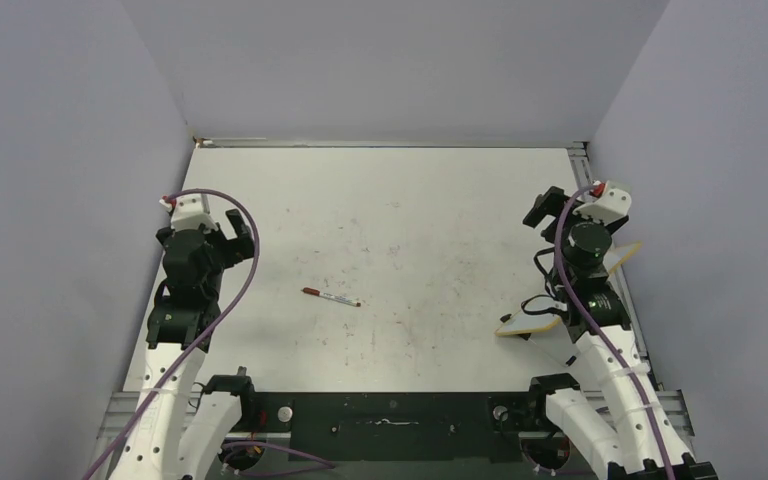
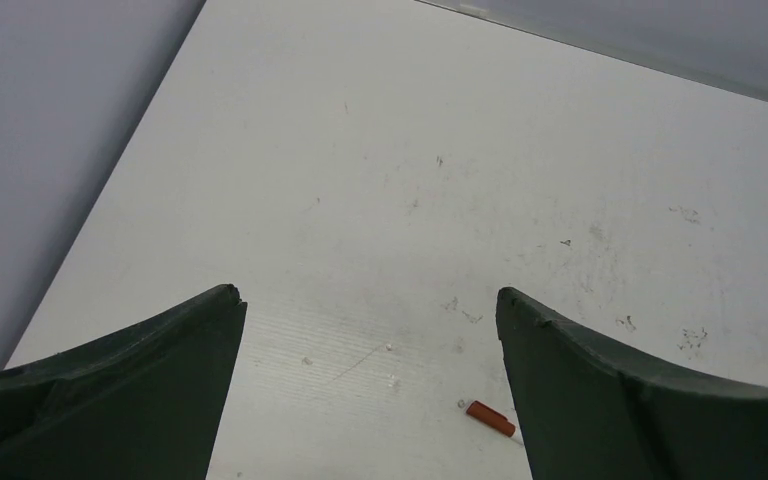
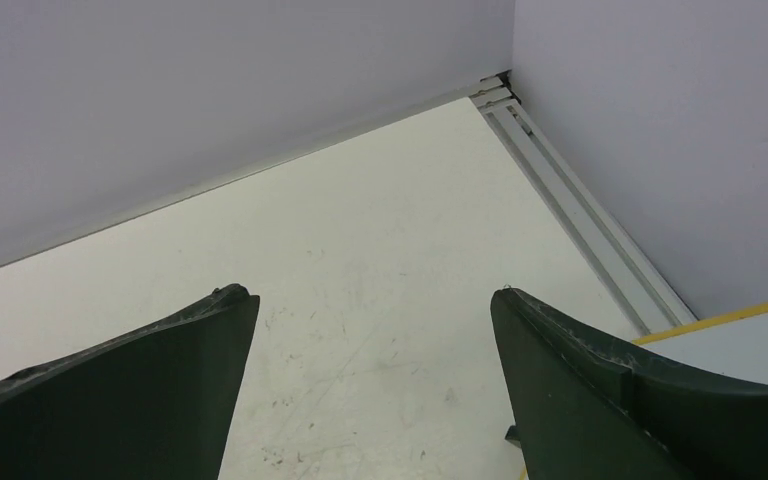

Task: Write a sentence on the whiteboard
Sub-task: Move the whiteboard to the center of the board.

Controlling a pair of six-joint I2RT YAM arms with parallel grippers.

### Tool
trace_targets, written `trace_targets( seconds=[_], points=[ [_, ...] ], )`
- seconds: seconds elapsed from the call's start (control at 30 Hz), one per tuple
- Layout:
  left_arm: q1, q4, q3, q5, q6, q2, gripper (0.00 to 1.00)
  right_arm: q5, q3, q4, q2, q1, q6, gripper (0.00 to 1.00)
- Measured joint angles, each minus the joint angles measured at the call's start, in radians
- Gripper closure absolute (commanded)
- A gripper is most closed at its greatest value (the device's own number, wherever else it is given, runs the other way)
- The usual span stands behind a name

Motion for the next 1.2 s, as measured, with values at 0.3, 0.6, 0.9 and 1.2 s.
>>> trace_targets(
  seconds=[0.3, 0.6, 0.9, 1.2],
  points=[
    [0.0, 0.0, 0.002, -0.02, -0.02, -0.003, 0.04, 0.109, 0.135, -0.174, -0.013, -0.001, 0.091, 0.1],
    [-0.002, 0.001, 0.002, 0.018, 0.004, -0.01, 0.04, 0.134, 0.352, -0.458, 0.101, -0.059, 0.143, 0.1],
    [-0.032, 0.0, 0.002, 0.044, 0.021, -0.008, 0.04, 0.085, 0.354, -0.674, 0.128, -0.254, 0.218, 0.1],
    [-0.082, -0.001, 0.002, 0.038, 0.038, 0.002, 0.04, 0.204, 0.386, -0.8, 0.129, -0.264, 0.275, 0.1]
  ],
)
